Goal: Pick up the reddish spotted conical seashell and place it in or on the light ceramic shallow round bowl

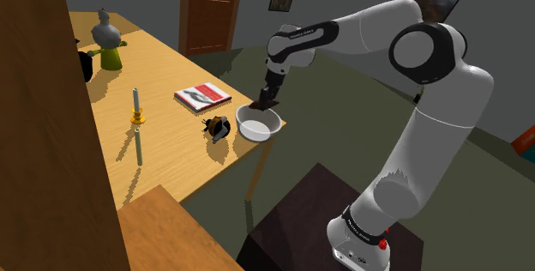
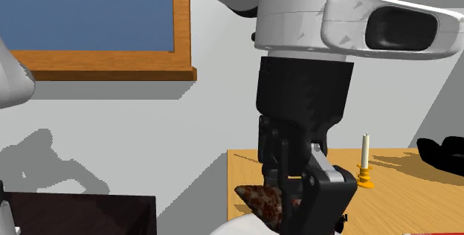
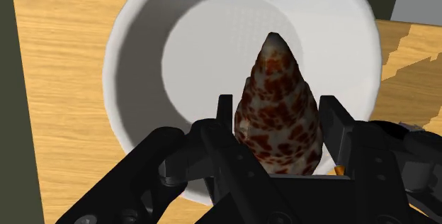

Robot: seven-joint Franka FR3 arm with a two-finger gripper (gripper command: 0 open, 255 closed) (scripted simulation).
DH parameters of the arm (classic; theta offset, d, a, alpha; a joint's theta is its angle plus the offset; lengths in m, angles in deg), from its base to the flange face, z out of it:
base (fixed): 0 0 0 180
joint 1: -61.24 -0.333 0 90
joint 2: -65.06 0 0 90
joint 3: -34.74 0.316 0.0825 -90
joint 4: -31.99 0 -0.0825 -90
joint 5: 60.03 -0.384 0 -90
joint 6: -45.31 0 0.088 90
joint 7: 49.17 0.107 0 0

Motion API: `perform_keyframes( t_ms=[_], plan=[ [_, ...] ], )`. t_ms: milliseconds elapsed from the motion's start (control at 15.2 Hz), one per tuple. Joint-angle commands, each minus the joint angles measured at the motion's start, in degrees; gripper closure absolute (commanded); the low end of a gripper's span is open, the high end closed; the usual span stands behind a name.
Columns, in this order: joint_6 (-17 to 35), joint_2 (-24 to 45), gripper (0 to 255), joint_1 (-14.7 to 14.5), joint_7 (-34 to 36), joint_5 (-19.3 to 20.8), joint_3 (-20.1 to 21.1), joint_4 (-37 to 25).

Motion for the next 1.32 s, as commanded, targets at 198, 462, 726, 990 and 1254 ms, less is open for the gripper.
perform_keyframes(
  t_ms=[198, 462, 726, 990, 1254],
  plan=[
    [3.3, 2.2, 255, 0.0, -0.7, -0.7, 0.2, 1.2],
    [6.2, 4.2, 255, 0.1, -1.4, -1.3, 0.4, 2.1],
    [6.2, 4.2, 255, 0.1, -1.4, -1.3, 0.4, 2.1],
    [6.2, 4.2, 255, 0.1, -1.4, -1.3, 0.4, 2.1],
    [6.2, 4.2, 0, 0.1, -1.4, -1.3, 0.4, 2.1]
  ],
)
